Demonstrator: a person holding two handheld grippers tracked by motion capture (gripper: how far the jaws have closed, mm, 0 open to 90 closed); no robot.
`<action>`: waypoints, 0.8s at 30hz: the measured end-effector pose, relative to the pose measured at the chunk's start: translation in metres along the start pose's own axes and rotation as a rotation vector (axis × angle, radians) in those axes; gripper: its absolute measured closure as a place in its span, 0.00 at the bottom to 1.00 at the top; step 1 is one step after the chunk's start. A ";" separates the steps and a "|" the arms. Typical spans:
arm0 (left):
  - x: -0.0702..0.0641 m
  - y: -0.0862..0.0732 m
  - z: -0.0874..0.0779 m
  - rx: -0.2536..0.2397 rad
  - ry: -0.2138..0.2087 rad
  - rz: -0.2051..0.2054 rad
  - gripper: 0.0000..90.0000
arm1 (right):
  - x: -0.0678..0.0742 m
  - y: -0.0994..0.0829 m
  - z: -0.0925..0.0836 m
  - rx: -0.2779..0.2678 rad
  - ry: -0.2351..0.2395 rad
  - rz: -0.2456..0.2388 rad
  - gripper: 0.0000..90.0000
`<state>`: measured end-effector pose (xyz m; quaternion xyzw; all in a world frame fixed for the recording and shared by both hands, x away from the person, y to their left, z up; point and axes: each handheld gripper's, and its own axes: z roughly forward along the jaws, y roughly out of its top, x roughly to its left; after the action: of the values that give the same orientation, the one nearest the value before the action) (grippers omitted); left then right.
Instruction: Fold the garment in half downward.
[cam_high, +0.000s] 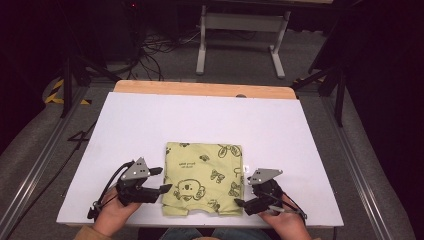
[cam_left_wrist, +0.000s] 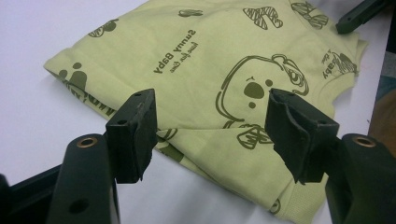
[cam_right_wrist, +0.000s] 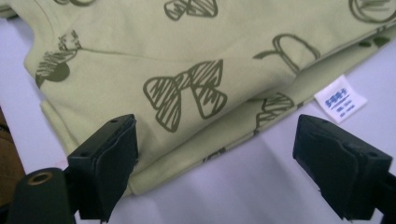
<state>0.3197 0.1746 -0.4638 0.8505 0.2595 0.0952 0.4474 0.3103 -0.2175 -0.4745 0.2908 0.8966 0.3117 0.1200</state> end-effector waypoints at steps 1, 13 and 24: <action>0.001 0.000 0.000 -0.003 0.000 -0.001 0.39 | 0.000 -0.001 0.001 0.002 0.001 0.002 0.16; 0.007 -0.001 -0.003 -0.030 -0.037 -0.035 0.32 | -0.002 -0.004 0.002 -0.001 -0.003 0.025 0.17; 0.016 0.005 -0.007 -0.067 -0.039 -0.052 0.08 | -0.004 -0.001 -0.011 -0.103 0.016 0.017 0.17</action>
<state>0.3322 0.1856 -0.4572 0.8298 0.2695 0.0756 0.4828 0.3088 -0.2256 -0.4661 0.2895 0.8777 0.3608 0.1251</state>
